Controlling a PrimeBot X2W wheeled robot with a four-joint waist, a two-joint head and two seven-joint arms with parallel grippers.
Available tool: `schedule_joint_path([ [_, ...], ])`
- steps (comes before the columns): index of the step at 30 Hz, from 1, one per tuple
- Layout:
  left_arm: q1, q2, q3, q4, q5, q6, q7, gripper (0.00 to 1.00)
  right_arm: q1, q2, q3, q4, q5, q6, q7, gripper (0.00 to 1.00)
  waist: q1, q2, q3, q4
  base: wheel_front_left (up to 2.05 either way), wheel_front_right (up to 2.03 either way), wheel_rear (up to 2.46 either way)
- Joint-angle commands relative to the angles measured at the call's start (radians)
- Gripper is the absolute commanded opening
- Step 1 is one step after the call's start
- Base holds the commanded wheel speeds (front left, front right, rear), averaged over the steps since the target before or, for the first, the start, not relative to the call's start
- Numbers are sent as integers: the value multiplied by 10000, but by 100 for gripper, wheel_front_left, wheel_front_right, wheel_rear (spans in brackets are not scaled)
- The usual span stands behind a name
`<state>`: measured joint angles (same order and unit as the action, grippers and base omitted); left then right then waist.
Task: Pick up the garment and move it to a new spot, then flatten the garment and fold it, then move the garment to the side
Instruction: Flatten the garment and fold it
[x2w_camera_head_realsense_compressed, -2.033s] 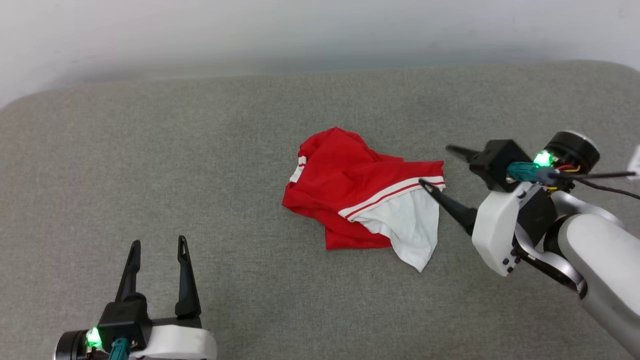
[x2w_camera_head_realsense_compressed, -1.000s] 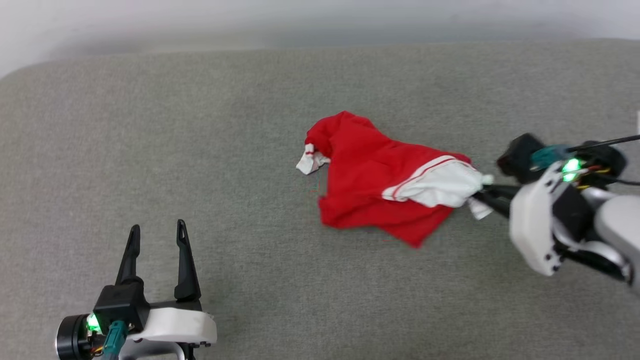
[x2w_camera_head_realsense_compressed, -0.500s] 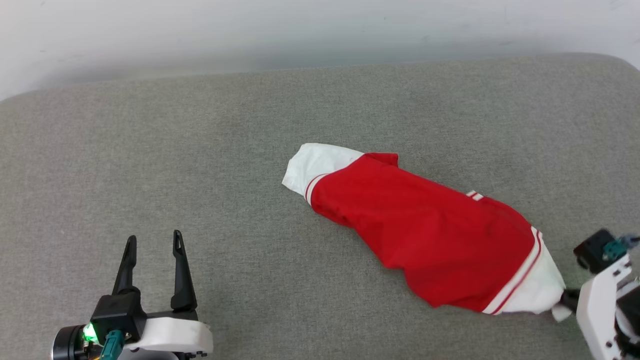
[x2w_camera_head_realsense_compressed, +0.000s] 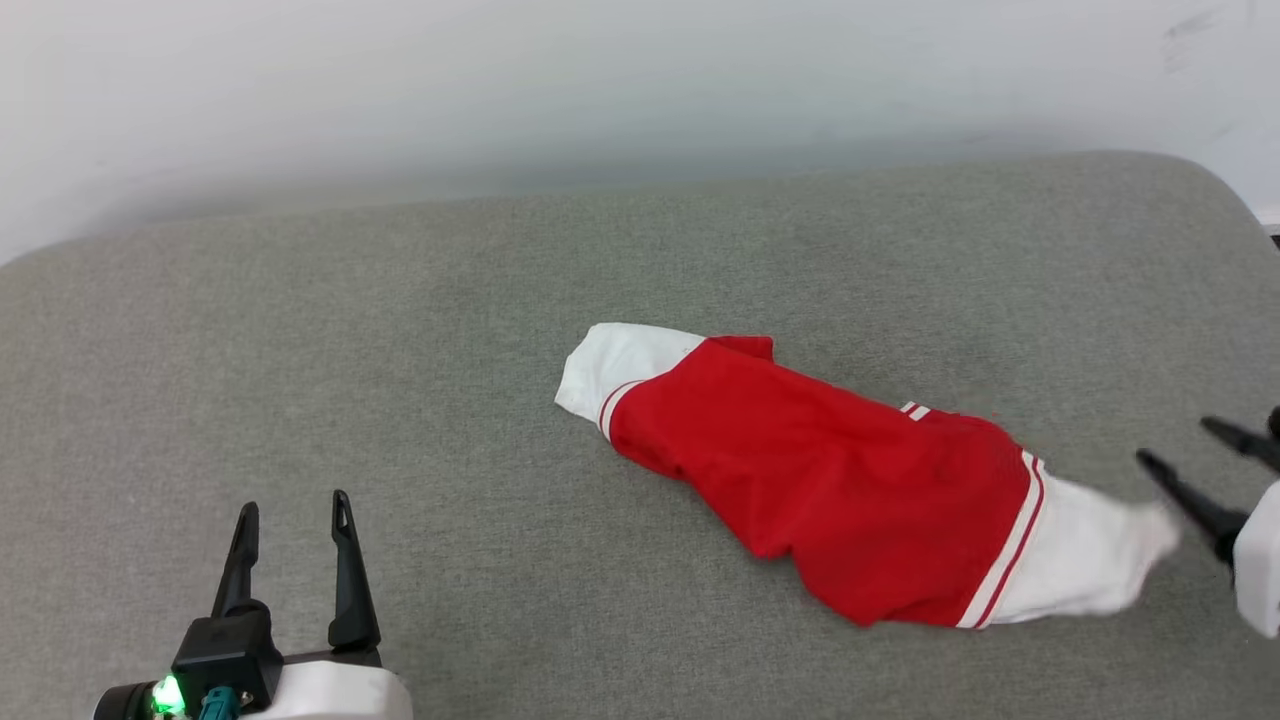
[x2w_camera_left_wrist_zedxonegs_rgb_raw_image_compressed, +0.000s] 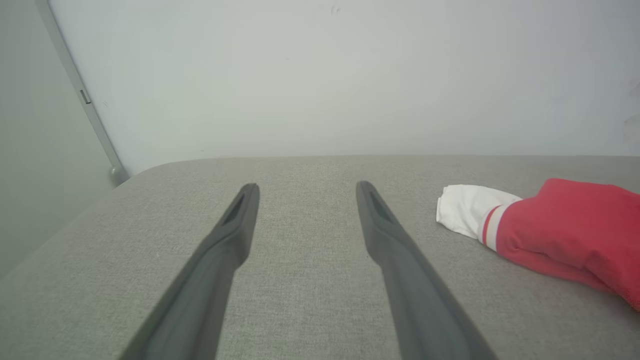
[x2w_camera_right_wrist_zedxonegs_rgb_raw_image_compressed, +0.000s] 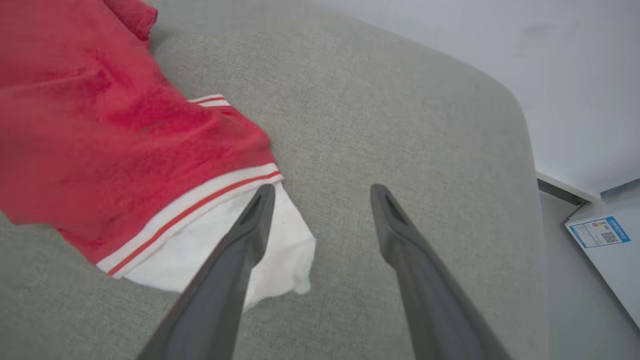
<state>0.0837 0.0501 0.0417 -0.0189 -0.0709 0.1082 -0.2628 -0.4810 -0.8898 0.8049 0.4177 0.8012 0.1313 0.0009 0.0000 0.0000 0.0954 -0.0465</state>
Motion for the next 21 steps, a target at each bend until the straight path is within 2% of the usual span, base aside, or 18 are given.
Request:
schedule_joint_path([
  [1,79,5,56,-49,87,-43,-30,100,173,-65,-434,-198,-174,-10,-171,100,0,0,-98,-79,0,0,0],
  [5,-50,10,139,-97,247,-194,-30,100,389,235,-1856,-879,-614,-10,-844,100,0,0,-193,-148,0,0,0],
  [8,-227,74,230,-116,332,-295,-30,100,715,891,-2953,-1422,-1367,-9,-1524,100,0,0,-217,-182,0,0,0],
  [10,-362,125,263,-167,391,-367,-30,100,882,1541,-4001,-1723,-1967,-10,-2101,100,0,0,-218,-189,0,0,0],
  [14,-648,236,282,-220,488,-545,-29,100,1641,3140,-5658,-2533,-3628,-9,-2539,100,0,0,-180,-177,0,0,0],
  [15,-973,347,220,-237,541,-712,-29,100,2285,4339,-6788,-3167,-4690,-10,-2627,100,0,0,-102,-131,0,0,0],
  [21,-2158,751,104,-47,543,-1166,-30,100,3394,6132,-8182,-4446,-6007,-9,-2662,100,0,0,207,-19,0,0,0],
])
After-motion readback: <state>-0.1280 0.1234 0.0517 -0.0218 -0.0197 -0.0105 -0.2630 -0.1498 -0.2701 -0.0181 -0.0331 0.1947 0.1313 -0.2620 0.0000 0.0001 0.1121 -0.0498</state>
